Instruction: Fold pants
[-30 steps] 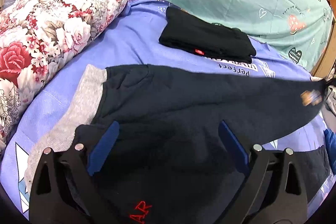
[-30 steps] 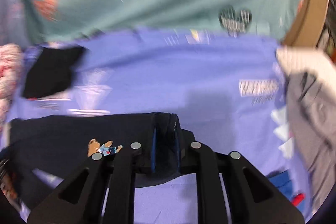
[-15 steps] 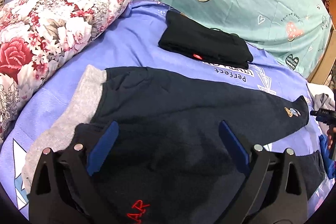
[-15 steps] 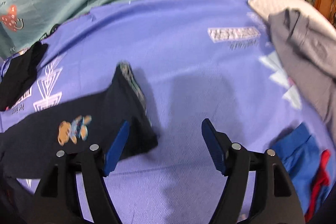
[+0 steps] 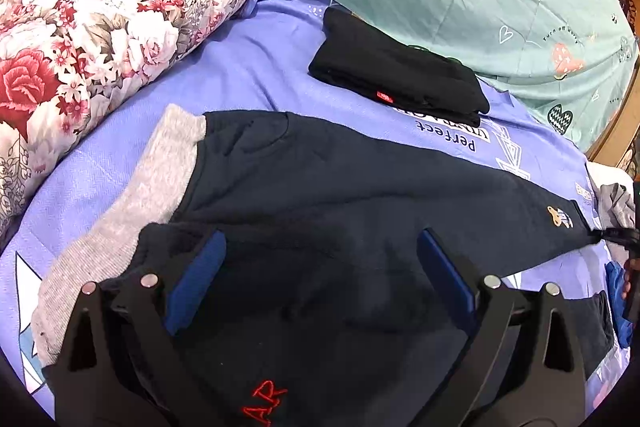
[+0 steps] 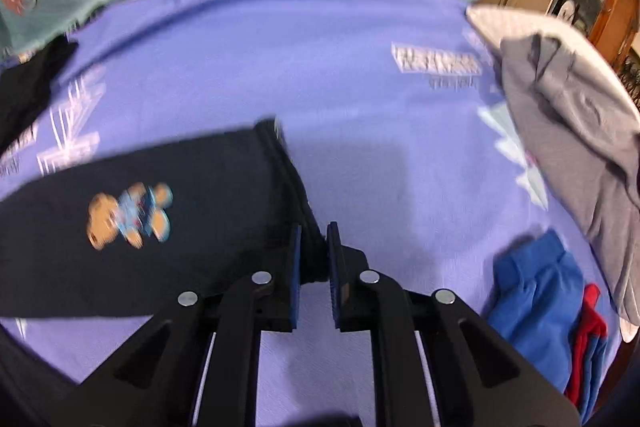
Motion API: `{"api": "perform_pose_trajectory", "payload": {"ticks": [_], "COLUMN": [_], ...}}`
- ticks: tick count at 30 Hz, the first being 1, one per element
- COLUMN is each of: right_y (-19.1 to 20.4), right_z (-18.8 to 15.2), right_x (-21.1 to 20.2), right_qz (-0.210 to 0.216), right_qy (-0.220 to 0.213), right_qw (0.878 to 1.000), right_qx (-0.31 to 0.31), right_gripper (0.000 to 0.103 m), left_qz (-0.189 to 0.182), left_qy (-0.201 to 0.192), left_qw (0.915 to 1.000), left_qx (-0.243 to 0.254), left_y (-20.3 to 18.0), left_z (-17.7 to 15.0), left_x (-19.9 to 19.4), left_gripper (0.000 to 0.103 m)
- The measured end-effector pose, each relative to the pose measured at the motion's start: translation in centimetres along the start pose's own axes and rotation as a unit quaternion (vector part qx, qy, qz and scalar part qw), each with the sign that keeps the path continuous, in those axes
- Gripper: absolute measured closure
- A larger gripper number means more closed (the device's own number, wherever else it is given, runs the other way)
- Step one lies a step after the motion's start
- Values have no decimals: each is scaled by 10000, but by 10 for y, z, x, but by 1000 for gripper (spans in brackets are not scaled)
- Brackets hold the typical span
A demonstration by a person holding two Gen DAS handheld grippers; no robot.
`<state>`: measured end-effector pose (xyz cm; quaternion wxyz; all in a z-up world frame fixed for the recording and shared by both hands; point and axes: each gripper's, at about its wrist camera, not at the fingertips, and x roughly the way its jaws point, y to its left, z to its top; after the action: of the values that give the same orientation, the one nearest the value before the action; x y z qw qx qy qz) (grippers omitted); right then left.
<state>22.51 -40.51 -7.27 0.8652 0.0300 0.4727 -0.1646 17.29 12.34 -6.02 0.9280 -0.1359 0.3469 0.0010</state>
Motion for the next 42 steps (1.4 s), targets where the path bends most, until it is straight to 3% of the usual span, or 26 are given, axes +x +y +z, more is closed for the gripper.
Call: {"api": "perform_pose_trajectory", "payload": {"ticks": [2, 3, 5, 7, 9, 12, 15, 18, 24, 26, 30, 35, 42], "right_y": [1, 3, 5, 11, 26, 60, 107, 148, 220, 241, 270, 297, 335], "right_z": [-9, -12, -14, -13, -14, -17, -20, -16, -9, -3, 15, 22, 3], "right_x": [19, 23, 15, -15, -40, -62, -70, -70, -69, -69, -60, -45, -26], "right_qz": [-717, -945, -1396, -1036, -549, 375, 1211, 1761, 2329, 2536, 2520, 2717, 2382], "right_qy": [236, 161, 84, -384, -790, -1134, -1208, -1105, -1056, -980, -840, -590, -471], "right_qw": [9969, 9944, 9887, 9930, 9943, 9902, 9781, 9669, 9405, 9294, 9247, 9028, 8745], "right_qx": [-221, -434, -547, -429, -453, -720, -1184, -1477, -2238, -2498, -2726, -3281, -4200], "right_gripper": [88, 71, 60, 53, 30, 21, 20, 20, 21, 26, 39, 39, 39], "left_qz": [22, 19, 13, -64, -189, -8, 263, 409, 394, 321, 221, -29, -192], "left_qy": [37, 49, 61, 32, -71, -66, 41, 390, 761, 820, 1026, 1463, 1345], "left_qw": [10000, 10000, 10000, 10000, 9998, 9999, 9985, 9968, 9961, 9960, 9943, 9882, 9879], "left_qx": [38, 45, 38, 22, -67, 130, 470, 559, 223, 129, 197, 460, 745], "left_y": [-2, -2, -2, -1, 2, 7, 17, 38, 82, 92, 100, 97, 89], "left_z": [0, 0, 0, 5, 17, 41, 68, 88, 98, 98, 98, 93, 86], "left_x": [1, 2, 1, -6, -17, -20, -9, 12, 43, 51, 67, 80, 87], "left_gripper": [4, 4, 4, 4, 2, 2, 2, 2, 4, 4, 10, 10, 20]}}
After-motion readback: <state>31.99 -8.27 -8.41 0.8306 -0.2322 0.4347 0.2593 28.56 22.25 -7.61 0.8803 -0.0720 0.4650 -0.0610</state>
